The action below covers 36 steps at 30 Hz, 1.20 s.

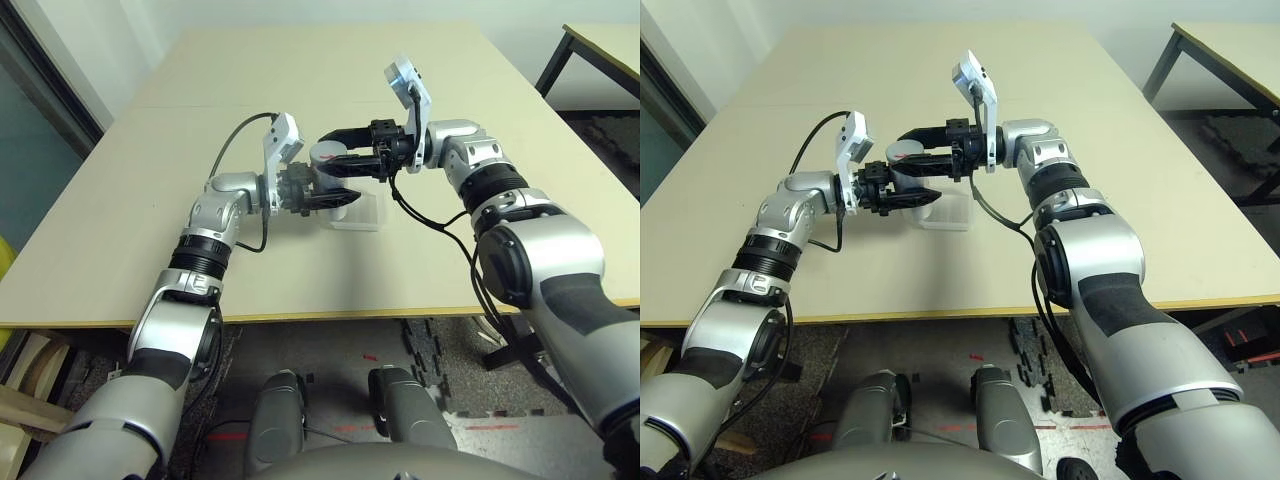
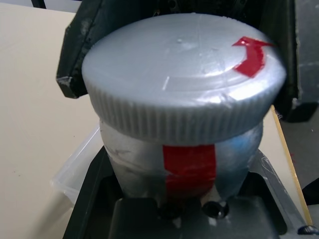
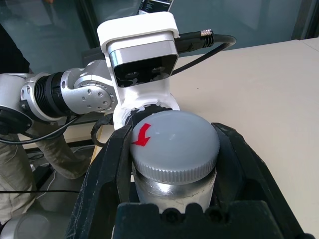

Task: Pour the medicine from the bottle into the box.

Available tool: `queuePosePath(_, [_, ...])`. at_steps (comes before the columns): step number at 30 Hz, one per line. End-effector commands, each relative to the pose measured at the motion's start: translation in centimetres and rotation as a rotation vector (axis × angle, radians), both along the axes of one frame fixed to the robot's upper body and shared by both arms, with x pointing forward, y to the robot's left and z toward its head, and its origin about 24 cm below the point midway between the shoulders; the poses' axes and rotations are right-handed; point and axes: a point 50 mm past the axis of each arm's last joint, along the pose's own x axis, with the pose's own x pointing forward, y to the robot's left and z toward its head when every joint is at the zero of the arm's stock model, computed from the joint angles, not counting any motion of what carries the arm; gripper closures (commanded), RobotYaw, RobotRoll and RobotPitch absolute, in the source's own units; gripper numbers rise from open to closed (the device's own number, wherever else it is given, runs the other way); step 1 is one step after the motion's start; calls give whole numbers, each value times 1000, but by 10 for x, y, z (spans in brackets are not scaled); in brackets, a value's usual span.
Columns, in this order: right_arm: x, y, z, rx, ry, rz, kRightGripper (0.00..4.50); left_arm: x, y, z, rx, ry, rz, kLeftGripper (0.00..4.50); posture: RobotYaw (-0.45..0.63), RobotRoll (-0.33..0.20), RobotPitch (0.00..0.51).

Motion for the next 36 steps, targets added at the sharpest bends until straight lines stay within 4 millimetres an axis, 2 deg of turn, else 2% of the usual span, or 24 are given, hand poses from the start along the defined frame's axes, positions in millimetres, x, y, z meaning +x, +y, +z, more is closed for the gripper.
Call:
queuePosePath(1, [1, 1, 6, 11, -23, 0, 1930, -2, 0, -3, 12, 11, -11, 1815, -169, 0, 55])
queuePosePath(8, [6, -7, 25, 241, 143, -75, 1930, -2, -1, -4, 11, 14, -12, 1815, -172, 0, 58])
queuePosePath(12, [12, -24, 41, 429, 251, -185, 1930, -3, -2, -5, 9, 15, -9, 1815, -175, 0, 59])
queuePosePath(15, [18, -39, 42, 462, 265, -313, 1930, -2, -2, -6, 6, 14, -4, 1815, -178, 0, 59])
queuePosePath(18, [24, -49, 27, 318, 188, -481, 1930, -2, -1, -5, 2, 12, 6, 1815, -184, 0, 59])
queuePosePath(21, [32, -71, -1, 154, 166, -794, 1930, 0, 5, -4, 9, -1, 37, 1815, -189, 0, 58])
queuePosePath(26, [33, -105, -33, -3, 140, -1123, 1930, 4, 17, -1, 24, -17, 94, 1815, -190, 0, 57])
queuePosePath(30, [30, -122, -43, -53, 120, -1220, 1930, 5, 22, 2, 20, -24, 123, 1815, -189, 0, 56])
queuePosePath(36, [23, -136, -61, -132, 136, -1250, 1930, 7, 28, 1, 28, -33, 167, 1815, -193, 0, 50])
